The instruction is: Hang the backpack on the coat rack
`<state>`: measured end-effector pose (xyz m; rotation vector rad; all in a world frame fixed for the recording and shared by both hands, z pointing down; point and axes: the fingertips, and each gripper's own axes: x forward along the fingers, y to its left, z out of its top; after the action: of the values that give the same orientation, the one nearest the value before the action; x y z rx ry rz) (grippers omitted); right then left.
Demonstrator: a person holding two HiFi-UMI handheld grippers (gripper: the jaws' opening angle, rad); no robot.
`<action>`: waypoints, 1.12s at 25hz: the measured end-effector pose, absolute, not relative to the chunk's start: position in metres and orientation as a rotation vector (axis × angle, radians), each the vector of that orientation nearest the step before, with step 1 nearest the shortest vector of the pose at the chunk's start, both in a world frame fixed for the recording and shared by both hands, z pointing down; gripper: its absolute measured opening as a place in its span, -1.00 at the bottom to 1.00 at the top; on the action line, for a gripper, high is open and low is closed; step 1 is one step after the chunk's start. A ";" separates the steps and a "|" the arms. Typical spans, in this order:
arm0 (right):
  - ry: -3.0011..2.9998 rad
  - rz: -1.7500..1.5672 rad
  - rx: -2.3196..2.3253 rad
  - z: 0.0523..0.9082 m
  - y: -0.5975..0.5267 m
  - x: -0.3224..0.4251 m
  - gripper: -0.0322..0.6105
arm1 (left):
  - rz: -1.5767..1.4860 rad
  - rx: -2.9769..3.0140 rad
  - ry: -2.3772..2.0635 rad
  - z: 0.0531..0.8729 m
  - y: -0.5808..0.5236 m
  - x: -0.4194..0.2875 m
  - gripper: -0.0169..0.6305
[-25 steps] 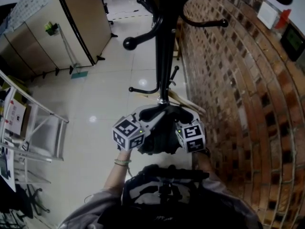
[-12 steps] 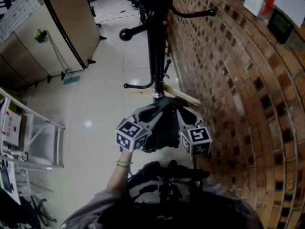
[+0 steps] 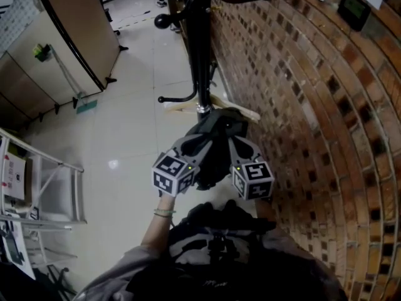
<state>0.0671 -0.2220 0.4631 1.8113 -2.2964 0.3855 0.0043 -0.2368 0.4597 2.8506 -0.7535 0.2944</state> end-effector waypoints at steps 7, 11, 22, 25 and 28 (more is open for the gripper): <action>-2.301 0.408 1.806 0.463 -0.199 0.066 -0.86 | 0.254 2.814 -0.748 0.459 -0.211 0.004 -0.69; -2.332 0.442 1.790 0.466 -0.181 0.070 -0.86 | 0.227 2.807 -0.762 0.456 -0.192 0.012 -0.75; -2.404 0.405 1.646 0.473 -0.125 0.077 -0.87 | 0.272 2.777 -0.943 0.460 -0.140 0.024 -0.75; -2.431 0.379 1.633 0.467 -0.119 0.076 -0.87 | 0.269 2.756 -1.009 0.459 -0.129 0.024 -0.82; -2.458 0.364 1.622 0.461 -0.113 0.073 -0.87 | 0.263 2.738 -1.053 0.458 -0.119 0.021 -0.82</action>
<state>0.0726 -0.1127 0.4614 1.6217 -2.4578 0.3638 0.0212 -0.1187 0.4576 2.7381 -1.0532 0.2635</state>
